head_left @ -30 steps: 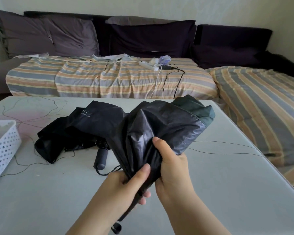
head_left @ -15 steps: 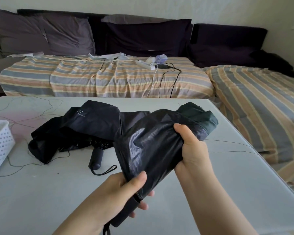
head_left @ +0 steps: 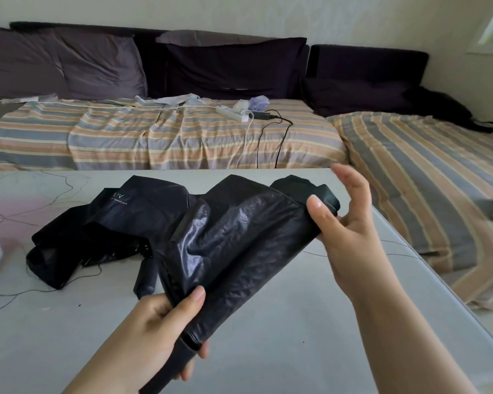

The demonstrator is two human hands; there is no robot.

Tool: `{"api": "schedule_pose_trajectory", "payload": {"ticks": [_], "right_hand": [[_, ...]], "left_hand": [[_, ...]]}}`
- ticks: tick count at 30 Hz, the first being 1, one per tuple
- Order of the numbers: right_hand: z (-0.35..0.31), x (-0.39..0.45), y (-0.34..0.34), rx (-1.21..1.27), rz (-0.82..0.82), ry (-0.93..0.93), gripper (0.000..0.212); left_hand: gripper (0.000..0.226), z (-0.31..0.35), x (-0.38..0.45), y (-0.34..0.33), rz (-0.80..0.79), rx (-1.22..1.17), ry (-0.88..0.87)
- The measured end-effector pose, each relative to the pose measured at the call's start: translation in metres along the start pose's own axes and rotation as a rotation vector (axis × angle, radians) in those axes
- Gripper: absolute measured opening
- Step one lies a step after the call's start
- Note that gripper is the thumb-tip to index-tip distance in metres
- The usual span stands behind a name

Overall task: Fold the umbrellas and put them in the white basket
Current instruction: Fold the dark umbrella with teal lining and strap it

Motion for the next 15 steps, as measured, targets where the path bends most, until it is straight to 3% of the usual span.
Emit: {"api": "schedule_pose_trajectory", "payload": {"ticks": [3,8,11,13,15], "right_hand": [[-0.003,0.0,0.008,-0.038,-0.094,0.068,0.024],[-0.012,-0.003,0.012,-0.237,-0.173,0.252,0.036],[-0.006,0.001,0.012,-0.225,-0.189,0.157,0.013],[-0.006,0.0,0.011,-0.171,-0.224,0.134,0.021],[-0.009,0.0,0.009,-0.141,-0.242,0.145,0.014]], "left_hand": [[0.079,-0.003,0.001,0.011,0.026,0.008,0.018],[0.072,-0.005,0.004,0.016,0.026,-0.026,0.013],[0.083,-0.006,0.003,0.019,0.024,-0.025,0.009],[0.093,-0.007,0.002,0.02,0.019,-0.007,0.01],[0.094,-0.009,0.002,0.022,0.02,-0.016,0.012]]}}
Point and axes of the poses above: each hand's wrist, its own x-axis towards the middle knuckle, its own y-axis out of the back of the hand, z = x × y, the point moved 5 cm from there along x, towards the middle knuckle, and after that the axes turned 3 degrees about -y, right-handed, at the moved point
